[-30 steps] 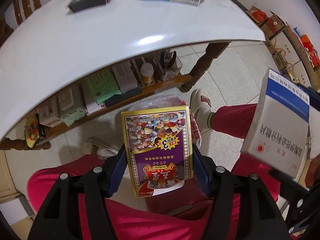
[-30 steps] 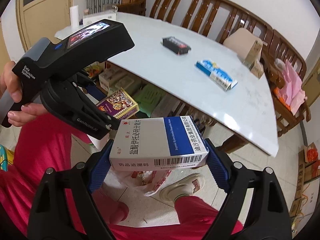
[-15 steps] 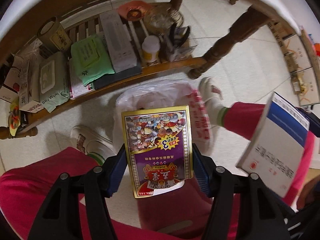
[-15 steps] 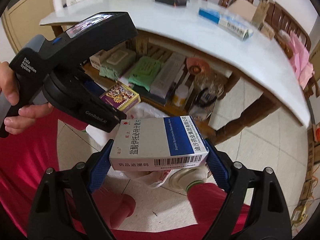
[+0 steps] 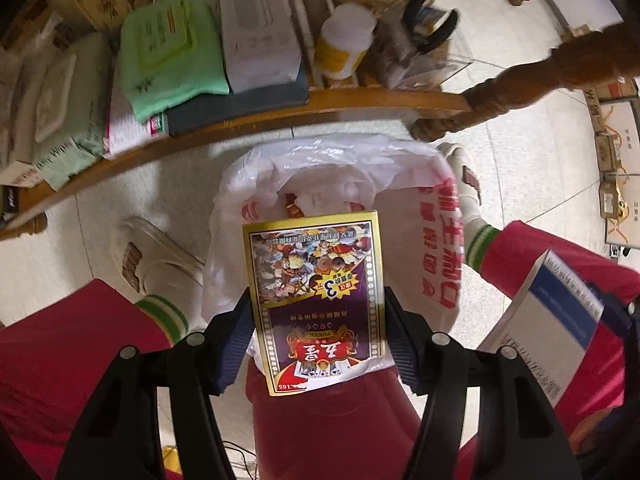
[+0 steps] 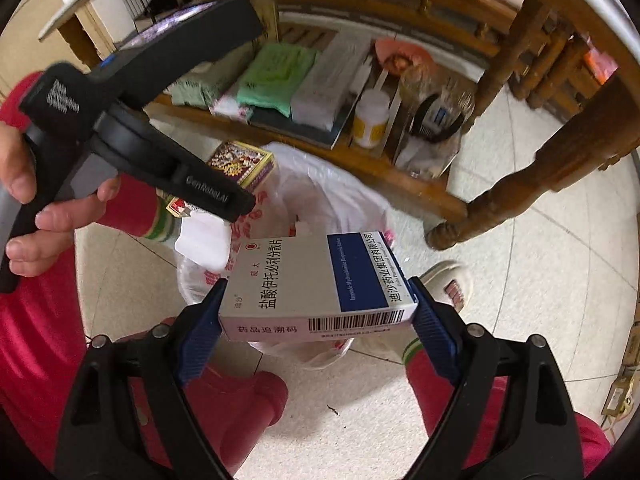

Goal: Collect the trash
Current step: 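Open the left tool to drop its box while the right tool releases its box, then raise both tools from the bag back toward the table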

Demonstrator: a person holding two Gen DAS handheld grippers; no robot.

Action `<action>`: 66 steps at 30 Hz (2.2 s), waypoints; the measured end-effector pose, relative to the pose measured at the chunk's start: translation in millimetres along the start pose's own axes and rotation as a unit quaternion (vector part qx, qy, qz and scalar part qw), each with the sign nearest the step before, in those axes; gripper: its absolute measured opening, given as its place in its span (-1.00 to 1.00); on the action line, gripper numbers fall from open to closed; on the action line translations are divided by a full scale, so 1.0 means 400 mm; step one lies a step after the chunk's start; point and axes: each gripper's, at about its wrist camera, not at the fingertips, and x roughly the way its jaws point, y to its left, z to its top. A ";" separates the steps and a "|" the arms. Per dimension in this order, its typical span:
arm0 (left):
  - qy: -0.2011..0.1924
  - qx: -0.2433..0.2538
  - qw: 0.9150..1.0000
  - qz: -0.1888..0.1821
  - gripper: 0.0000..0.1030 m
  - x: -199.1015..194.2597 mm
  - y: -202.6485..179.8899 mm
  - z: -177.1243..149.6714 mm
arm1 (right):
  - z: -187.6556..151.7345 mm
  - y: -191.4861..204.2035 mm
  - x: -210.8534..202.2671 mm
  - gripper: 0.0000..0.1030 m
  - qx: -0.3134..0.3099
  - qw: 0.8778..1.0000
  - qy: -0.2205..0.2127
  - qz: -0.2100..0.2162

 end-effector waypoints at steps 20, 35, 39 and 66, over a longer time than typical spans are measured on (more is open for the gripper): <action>0.068 -0.043 0.996 -0.026 0.17 0.164 0.038 0.067 | 0.020 0.033 0.243 0.64 -0.002 0.995 0.088 0.042; 0.091 -0.064 0.994 -0.020 0.59 0.184 0.051 0.070 | 0.016 0.036 0.279 0.74 0.001 0.993 0.106 0.047; 0.083 -0.060 0.995 -0.007 0.59 0.167 0.051 0.062 | 0.022 0.036 0.270 0.74 -0.001 0.994 0.100 0.054; -0.198 0.175 0.963 0.044 0.75 -0.584 -0.079 -0.234 | 0.085 0.022 -0.556 0.87 -0.073 0.962 -0.261 -0.021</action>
